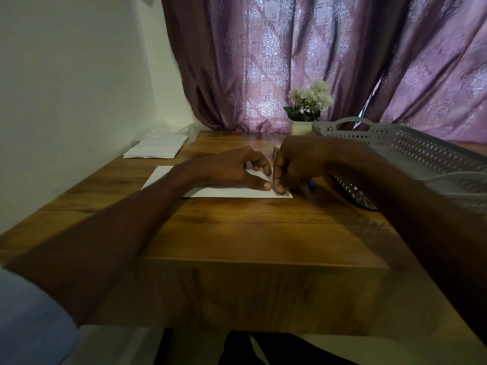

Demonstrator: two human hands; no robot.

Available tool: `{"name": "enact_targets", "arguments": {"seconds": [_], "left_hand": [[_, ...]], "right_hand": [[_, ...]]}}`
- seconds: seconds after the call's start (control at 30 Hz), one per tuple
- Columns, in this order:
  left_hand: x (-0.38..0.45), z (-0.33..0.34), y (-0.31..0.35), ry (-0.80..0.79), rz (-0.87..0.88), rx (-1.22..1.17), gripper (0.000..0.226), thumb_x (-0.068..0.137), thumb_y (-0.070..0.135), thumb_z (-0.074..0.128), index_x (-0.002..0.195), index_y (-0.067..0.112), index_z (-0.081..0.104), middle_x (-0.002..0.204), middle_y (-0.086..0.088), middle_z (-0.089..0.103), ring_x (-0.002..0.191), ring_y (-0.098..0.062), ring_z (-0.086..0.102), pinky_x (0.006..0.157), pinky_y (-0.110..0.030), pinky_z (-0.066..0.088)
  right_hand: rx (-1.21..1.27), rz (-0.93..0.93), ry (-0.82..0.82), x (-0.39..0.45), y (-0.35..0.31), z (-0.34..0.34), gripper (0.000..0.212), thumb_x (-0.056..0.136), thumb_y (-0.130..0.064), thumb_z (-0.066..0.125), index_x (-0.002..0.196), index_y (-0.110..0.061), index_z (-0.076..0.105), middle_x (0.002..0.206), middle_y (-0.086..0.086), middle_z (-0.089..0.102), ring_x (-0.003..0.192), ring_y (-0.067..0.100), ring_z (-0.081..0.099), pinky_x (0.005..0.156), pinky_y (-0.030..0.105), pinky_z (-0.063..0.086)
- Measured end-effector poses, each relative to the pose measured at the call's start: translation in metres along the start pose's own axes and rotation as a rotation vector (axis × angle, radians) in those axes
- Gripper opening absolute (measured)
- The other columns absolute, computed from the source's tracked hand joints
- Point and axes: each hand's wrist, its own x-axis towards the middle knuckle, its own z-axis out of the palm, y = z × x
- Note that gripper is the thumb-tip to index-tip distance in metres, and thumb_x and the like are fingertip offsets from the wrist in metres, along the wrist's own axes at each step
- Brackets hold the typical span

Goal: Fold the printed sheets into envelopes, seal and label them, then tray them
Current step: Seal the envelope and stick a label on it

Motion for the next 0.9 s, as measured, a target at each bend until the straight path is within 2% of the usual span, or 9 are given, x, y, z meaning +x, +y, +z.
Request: {"name": "enact_targets", "arguments": {"seconds": [0.13, 0.3, 0.37, 0.47, 0.53, 0.63, 0.73, 0.9], "left_hand": [[-0.002, -0.002, 0.004, -0.003, -0.008, -0.005, 0.038, 0.087, 0.047, 0.078, 0.12, 0.031, 0.069, 0.133, 0.003, 0.06, 0.125, -0.016, 0.053, 0.111, -0.049, 0.046], [-0.003, -0.002, 0.004, -0.002, -0.012, -0.009, 0.037, 0.088, 0.043, 0.078, 0.12, 0.027, 0.068, 0.123, 0.013, 0.06, 0.121, -0.011, 0.054, 0.109, -0.047, 0.047], [-0.002, -0.001, 0.004, 0.0, -0.007, -0.005, 0.037, 0.088, 0.045, 0.078, 0.12, 0.029, 0.069, 0.123, 0.012, 0.06, 0.12, -0.011, 0.054, 0.109, -0.048, 0.047], [-0.001, -0.001, 0.003, -0.013, -0.014, 0.011, 0.036, 0.087, 0.049, 0.077, 0.118, 0.034, 0.068, 0.123, 0.015, 0.06, 0.12, -0.009, 0.054, 0.109, -0.048, 0.047], [0.0, -0.001, 0.002, -0.02, 0.0, 0.024, 0.037, 0.088, 0.049, 0.077, 0.12, 0.033, 0.068, 0.123, 0.017, 0.06, 0.12, -0.008, 0.054, 0.109, -0.046, 0.047], [0.001, -0.001, 0.001, -0.009, 0.028, 0.047, 0.044, 0.085, 0.063, 0.071, 0.119, 0.034, 0.07, 0.125, 0.008, 0.06, 0.117, -0.012, 0.056, 0.104, -0.045, 0.05], [0.006, 0.001, -0.002, 0.013, 0.017, 0.05, 0.038, 0.09, 0.062, 0.066, 0.114, 0.032, 0.069, 0.12, 0.005, 0.059, 0.11, -0.013, 0.056, 0.099, -0.048, 0.051], [0.015, 0.008, -0.008, 0.035, -0.026, 0.145, 0.048, 0.074, 0.078, 0.067, 0.106, 0.042, 0.064, 0.115, 0.005, 0.054, 0.106, -0.014, 0.05, 0.088, -0.037, 0.047]], "right_hand": [[-0.077, -0.024, 0.024, -0.001, -0.002, 0.003, 0.017, 0.085, -0.01, 0.079, 0.077, -0.022, 0.071, 0.077, -0.003, 0.069, 0.07, 0.009, 0.064, 0.078, 0.032, 0.057], [-0.176, -0.024, 0.07, -0.003, -0.003, 0.01, 0.01, 0.086, -0.018, 0.079, 0.089, -0.021, 0.07, 0.091, -0.001, 0.069, 0.084, 0.013, 0.066, 0.069, 0.026, 0.052], [-0.217, 0.006, 0.082, 0.0, -0.004, 0.013, 0.019, 0.085, -0.022, 0.08, 0.098, -0.02, 0.067, 0.097, 0.0, 0.067, 0.087, 0.016, 0.064, 0.069, 0.028, 0.052], [-0.237, 0.065, 0.091, 0.002, -0.007, 0.014, 0.047, 0.083, -0.027, 0.083, 0.122, -0.018, 0.059, 0.113, 0.003, 0.063, 0.1, 0.022, 0.061, 0.081, 0.035, 0.054], [-0.257, 0.089, 0.075, 0.002, -0.01, 0.013, 0.057, 0.084, -0.029, 0.081, 0.132, -0.014, 0.054, 0.121, 0.006, 0.062, 0.107, 0.023, 0.06, 0.087, 0.036, 0.052], [-0.273, 0.111, 0.044, 0.004, -0.011, 0.011, 0.055, 0.084, -0.032, 0.081, 0.13, -0.01, 0.058, 0.12, 0.007, 0.066, 0.107, 0.025, 0.065, 0.092, 0.039, 0.056], [-0.304, 0.13, 0.028, 0.003, -0.012, 0.01, 0.051, 0.085, -0.032, 0.081, 0.125, -0.008, 0.061, 0.117, 0.009, 0.068, 0.104, 0.026, 0.068, 0.088, 0.039, 0.056], [-0.255, 0.141, 0.067, 0.004, -0.005, 0.012, 0.039, 0.086, -0.031, 0.08, 0.115, -0.009, 0.064, 0.108, 0.009, 0.071, 0.098, 0.026, 0.07, 0.088, 0.041, 0.059]]}}
